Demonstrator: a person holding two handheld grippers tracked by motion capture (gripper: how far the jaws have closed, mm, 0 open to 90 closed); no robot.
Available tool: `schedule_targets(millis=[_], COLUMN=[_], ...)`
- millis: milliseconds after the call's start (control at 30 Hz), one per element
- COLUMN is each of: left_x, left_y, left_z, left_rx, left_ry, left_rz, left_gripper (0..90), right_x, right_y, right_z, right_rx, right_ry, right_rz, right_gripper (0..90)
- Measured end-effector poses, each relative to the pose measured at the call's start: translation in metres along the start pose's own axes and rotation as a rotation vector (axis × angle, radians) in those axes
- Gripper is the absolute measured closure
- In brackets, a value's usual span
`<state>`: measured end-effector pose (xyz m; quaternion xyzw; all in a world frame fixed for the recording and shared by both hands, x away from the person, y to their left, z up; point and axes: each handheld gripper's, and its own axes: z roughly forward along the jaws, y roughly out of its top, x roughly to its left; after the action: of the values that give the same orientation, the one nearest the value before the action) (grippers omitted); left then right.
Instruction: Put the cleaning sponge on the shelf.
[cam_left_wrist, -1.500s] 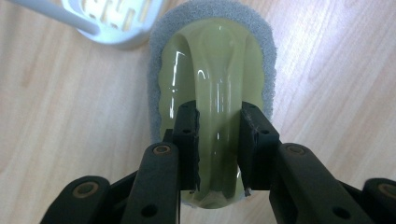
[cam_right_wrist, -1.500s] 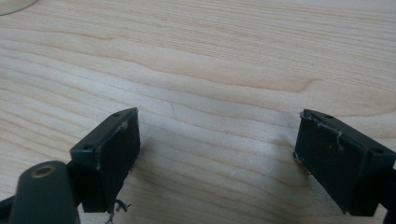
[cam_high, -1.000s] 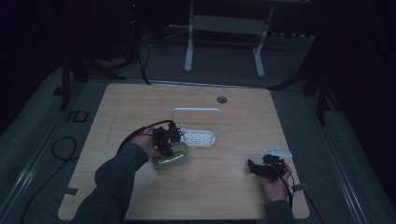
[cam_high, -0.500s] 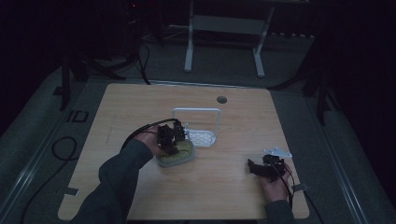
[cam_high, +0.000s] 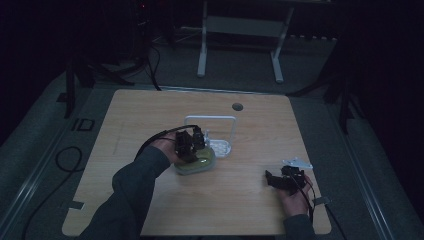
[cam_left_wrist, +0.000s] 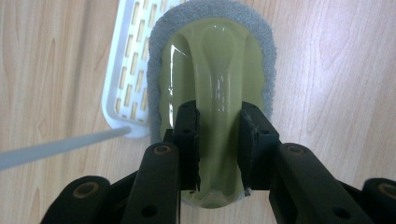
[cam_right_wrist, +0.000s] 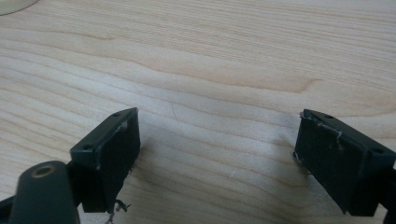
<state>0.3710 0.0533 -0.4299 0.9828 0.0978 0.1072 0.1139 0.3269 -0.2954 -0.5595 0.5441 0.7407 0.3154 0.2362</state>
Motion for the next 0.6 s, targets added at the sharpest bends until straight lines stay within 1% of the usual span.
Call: schedule_targets(millis=[33, 100, 200, 267, 400, 467, 500, 600], left_x=[0.0, 0.0, 0.002, 0.002, 0.003, 0.004, 0.005, 0.007], left_y=[0.001, 0.002, 0.004, 0.006, 0.01, 0.012, 0.013, 0.016], left_z=[0.0, 0.0, 0.001, 0.001, 0.0, -0.001, -0.001, 0.0], left_rx=[-0.001, -0.014, -0.018, -0.009, -0.019, -0.019, -0.015, -0.023], left_ry=[0.005, 0.006, 0.012, 0.006, 0.019, 0.021, 0.022, 0.02], left_rz=[0.01, 0.015, 0.027, 0.04, 0.055, 0.059, 0.067, 0.056], left_gripper=[71.5, 71.5, 71.5, 71.5, 71.5, 71.5, 71.5, 71.5], right_x=[0.0, 0.0, 0.0, 0.0, 0.0, 0.0, 0.0, 0.0], right_y=[0.0, 0.0, 0.0, 0.0, 0.0, 0.0, 0.0, 0.0], right_z=[0.0, 0.0, 0.0, 0.0, 0.0, 0.0, 0.0, 0.0], right_rx=[0.0, 0.0, 0.0, 0.0, 0.0, 0.0, 0.0, 0.0], right_ry=[0.0, 0.0, 0.001, 0.001, 0.001, 0.001, 0.0, 0.0], right_rz=[0.0, 0.0, 0.0, 0.001, 0.001, 0.001, 0.001, 0.001], right_gripper=[13.8, 13.8, 13.8, 13.8, 13.8, 13.8, 13.8, 13.8])
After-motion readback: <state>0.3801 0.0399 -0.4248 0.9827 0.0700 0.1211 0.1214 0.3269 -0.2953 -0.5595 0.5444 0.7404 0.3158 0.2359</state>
